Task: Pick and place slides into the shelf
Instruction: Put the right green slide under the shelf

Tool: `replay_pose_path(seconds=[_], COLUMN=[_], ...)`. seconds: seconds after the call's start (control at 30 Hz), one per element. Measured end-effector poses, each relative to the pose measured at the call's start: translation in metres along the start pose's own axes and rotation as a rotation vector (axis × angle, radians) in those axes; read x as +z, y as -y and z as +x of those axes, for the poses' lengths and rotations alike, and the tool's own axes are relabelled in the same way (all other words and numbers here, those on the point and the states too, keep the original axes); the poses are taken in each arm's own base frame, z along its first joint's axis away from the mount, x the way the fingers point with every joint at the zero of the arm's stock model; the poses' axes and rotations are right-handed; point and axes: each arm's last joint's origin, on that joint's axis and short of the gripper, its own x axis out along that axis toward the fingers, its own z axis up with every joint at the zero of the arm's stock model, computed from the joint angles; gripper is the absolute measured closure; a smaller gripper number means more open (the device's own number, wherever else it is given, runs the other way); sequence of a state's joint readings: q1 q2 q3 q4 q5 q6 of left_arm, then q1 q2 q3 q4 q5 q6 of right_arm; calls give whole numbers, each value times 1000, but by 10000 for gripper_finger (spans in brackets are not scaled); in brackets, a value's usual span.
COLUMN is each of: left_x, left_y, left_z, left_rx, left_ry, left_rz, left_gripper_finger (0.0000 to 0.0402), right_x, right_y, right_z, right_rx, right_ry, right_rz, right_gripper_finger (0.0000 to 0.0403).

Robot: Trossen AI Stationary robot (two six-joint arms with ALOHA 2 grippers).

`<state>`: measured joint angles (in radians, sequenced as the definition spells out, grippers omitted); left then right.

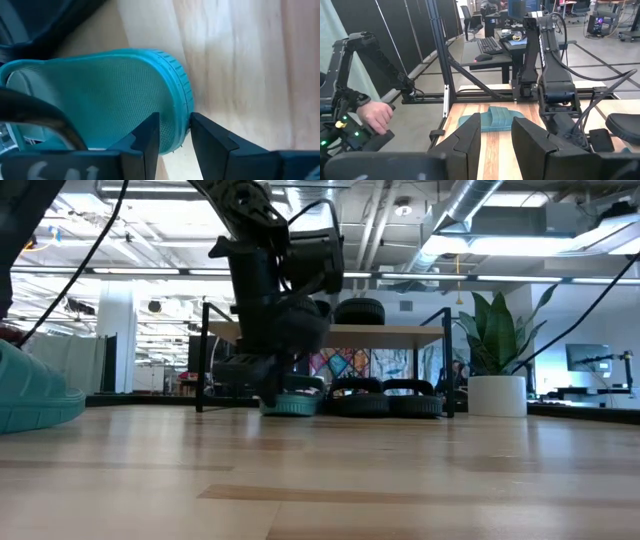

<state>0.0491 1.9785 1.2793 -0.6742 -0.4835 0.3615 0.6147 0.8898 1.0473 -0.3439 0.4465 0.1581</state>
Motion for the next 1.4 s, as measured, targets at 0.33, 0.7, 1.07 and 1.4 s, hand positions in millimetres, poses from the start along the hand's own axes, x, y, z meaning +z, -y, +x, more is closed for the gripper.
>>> replay_pose_path(seconds=[0.33,0.7,1.07,1.4], left_x=[0,4,7,15], left_y=[-6,-7,1,12], left_z=[3,3,-2,-10], left_rx=[-25,-4,-20,43], left_ry=[22,58,80,101], left_rz=[79,122,72,141], left_gripper_finger=[301,327,397,400], right_x=[0,1,-1,-3], right_y=[0,8,9,10], right_z=[0,3,3,3], right_rx=[-2,-50,-57,-60], right_ry=[0,3,-17,-36], right_rz=[-2,-2,-11,-18], right_gripper_finger=[305,305,305,305])
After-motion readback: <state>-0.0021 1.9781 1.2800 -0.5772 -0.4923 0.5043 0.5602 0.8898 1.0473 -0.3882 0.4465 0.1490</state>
